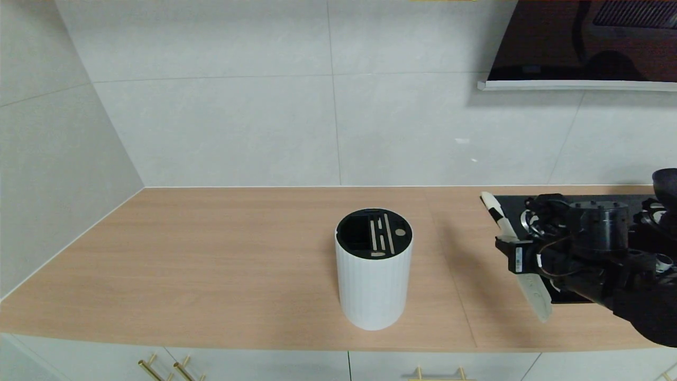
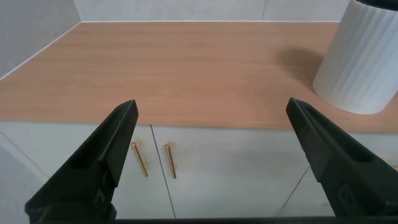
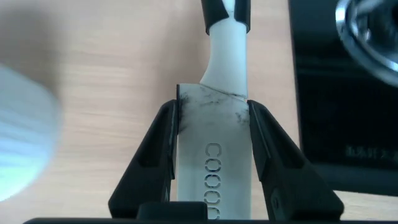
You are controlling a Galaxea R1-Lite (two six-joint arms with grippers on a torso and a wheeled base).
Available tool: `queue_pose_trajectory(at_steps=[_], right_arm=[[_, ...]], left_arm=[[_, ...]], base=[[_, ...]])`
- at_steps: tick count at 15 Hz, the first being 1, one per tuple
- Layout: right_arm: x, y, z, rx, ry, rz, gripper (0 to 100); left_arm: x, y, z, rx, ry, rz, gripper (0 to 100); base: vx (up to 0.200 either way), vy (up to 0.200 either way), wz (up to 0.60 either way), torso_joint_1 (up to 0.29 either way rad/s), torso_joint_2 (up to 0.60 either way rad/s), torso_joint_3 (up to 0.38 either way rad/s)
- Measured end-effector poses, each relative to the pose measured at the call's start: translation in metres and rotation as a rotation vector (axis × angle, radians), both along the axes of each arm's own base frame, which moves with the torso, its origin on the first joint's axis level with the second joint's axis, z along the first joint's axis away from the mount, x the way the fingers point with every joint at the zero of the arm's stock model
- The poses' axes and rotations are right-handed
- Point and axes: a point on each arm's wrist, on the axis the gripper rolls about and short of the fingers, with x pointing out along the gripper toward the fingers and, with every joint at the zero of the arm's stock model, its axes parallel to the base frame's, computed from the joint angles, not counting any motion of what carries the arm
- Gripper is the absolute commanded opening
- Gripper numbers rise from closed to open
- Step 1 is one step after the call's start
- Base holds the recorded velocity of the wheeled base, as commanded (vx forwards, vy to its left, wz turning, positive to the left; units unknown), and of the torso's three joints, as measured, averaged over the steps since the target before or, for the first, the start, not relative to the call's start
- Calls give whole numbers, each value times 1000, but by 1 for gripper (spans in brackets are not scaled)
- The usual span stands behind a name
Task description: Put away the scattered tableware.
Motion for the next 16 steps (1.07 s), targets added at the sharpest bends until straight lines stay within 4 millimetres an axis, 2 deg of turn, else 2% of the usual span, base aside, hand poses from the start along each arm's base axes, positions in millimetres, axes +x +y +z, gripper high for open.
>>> queue_pose_trajectory(at_steps=[2, 5, 8, 10, 12, 14, 16], right_arm=[[-7, 5, 25, 15, -60, 21, 0], [-14, 21, 65, 31, -105, 82, 0], [-27, 50, 102, 62, -168, 191, 0], [-35, 63, 118, 87, -215, 250, 0], [-44, 75, 128, 99, -228, 300, 0], [-58, 90, 132, 105, -221, 363, 0], [-71, 102, 134, 111, -222, 402, 0]], left_arm=[[-6, -2, 17, 10, -10, -90, 100], [-4, -6, 54, 25, 32, -323, 100], [22, -9, 111, 13, 98, -480, 100], [60, -12, 145, -10, 166, -551, 100], [111, -20, 172, -60, 206, -618, 100], [162, -36, 186, -165, 202, -697, 100], [203, -63, 188, -352, 206, -802, 100]], base=[[0, 0, 0, 0, 0, 0], [0, 0, 0, 0, 0, 0], [0, 0, 0, 0, 0, 0], [0, 0, 0, 0, 0, 0], [0, 0, 0, 0, 0, 0], [0, 0, 0, 0, 0, 0], [0, 0, 0, 0, 0, 0]])
